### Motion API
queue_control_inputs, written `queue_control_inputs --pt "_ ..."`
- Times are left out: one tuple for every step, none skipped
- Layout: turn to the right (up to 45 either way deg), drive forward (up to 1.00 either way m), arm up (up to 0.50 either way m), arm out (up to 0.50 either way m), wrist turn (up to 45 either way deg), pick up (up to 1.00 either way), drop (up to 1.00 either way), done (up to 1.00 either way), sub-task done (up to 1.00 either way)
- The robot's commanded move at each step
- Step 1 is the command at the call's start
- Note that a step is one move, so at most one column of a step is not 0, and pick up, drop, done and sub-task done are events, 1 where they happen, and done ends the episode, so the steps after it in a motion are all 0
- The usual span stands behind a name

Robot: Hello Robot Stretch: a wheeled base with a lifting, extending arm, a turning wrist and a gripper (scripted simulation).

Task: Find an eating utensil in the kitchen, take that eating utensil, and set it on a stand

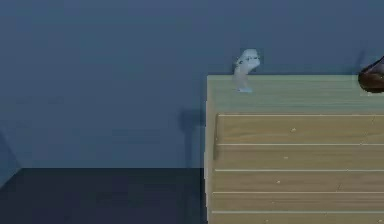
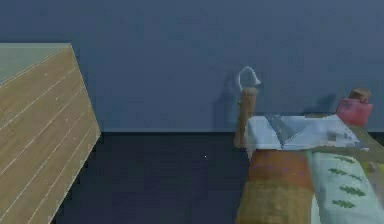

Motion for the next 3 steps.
queue_control_inputs --pt "-45.0 0.0 0.0 0.0 0.0 0.0 0.0 0.0 0.0" --pt "-27.0 0.0 0.0 0.0 0.0 0.0 0.0 0.0 0.0" --pt "0.0 1.0 0.0 0.0 0.0 0.0 0.0 0.0 0.0"
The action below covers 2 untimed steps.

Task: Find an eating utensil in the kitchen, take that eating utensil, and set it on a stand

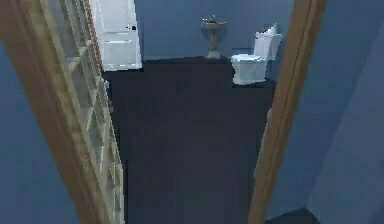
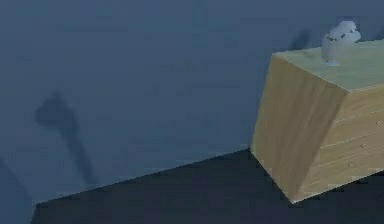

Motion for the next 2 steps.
queue_control_inputs --pt "0.0 1.0 0.0 0.0 0.0 0.0 0.0 0.0 0.0" --pt "-45.0 0.0 0.0 0.0 0.0 0.0 0.0 0.0 0.0"
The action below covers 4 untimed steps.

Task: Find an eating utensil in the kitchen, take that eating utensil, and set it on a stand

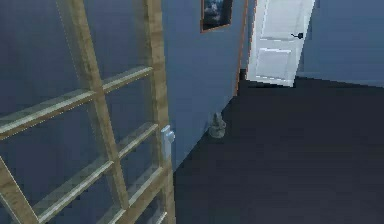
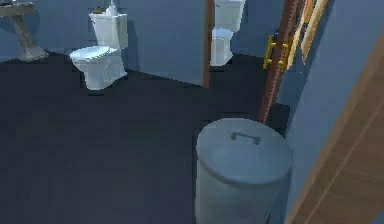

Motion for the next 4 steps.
queue_control_inputs --pt "-6.0 0.0 0.0 0.0 0.0 0.0 0.0 0.0 0.0" --pt "0.0 0.05 0.0 0.0 0.0 0.0 0.0 0.0 0.0" --pt "45.0 0.0 0.0 0.0 0.0 0.0 0.0 0.0 0.0" --pt "33.0 0.0 0.0 0.0 0.0 0.0 0.0 0.0 0.0"
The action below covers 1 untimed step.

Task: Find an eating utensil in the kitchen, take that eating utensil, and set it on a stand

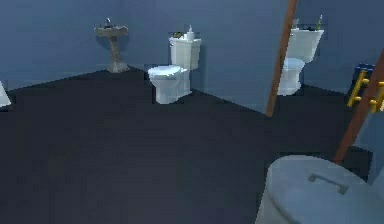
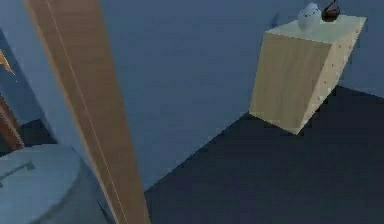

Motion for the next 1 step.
queue_control_inputs --pt "0.0 0.95 0.0 0.0 0.0 0.0 0.0 0.0 0.0"
